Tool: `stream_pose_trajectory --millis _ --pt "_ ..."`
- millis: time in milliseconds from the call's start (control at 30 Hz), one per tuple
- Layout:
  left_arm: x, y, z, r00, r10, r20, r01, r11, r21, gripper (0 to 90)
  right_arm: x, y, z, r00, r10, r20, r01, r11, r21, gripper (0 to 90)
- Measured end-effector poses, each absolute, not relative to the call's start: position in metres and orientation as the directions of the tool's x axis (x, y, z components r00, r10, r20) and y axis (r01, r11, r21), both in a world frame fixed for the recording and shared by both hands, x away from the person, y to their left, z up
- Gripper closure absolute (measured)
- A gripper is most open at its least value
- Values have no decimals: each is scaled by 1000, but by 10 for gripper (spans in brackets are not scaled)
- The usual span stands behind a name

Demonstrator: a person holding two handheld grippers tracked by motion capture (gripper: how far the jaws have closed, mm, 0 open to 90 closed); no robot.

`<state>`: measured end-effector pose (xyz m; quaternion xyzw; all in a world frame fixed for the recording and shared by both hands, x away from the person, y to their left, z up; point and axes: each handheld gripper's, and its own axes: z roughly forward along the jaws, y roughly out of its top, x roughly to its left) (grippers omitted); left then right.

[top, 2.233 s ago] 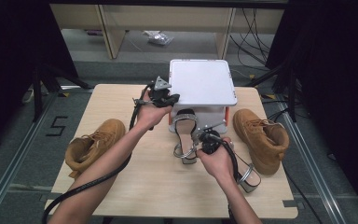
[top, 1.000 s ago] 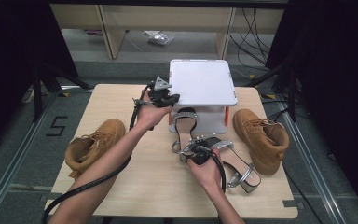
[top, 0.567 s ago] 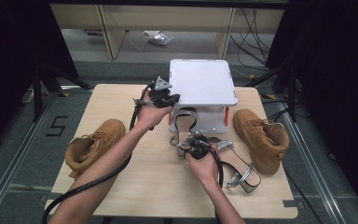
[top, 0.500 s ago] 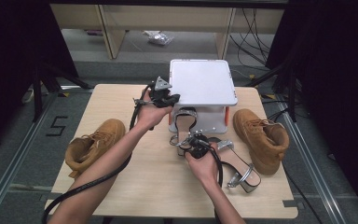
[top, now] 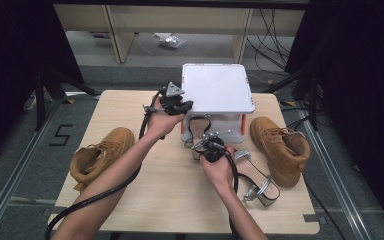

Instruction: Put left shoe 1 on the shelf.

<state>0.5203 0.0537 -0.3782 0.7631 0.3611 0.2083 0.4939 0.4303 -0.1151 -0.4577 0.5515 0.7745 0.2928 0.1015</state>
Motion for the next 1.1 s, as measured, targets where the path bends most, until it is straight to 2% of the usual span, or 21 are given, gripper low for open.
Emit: stream_pose_trajectory --millis 600,1100 --pt "521 54 -378 656 754 -37 344 -254 904 899 455 -102 -459 -339 938 72 755 226 616 900" --pt "520 53 -378 656 754 -27 338 -263 904 899 476 -95 -462 -316 946 76 757 203 622 900"
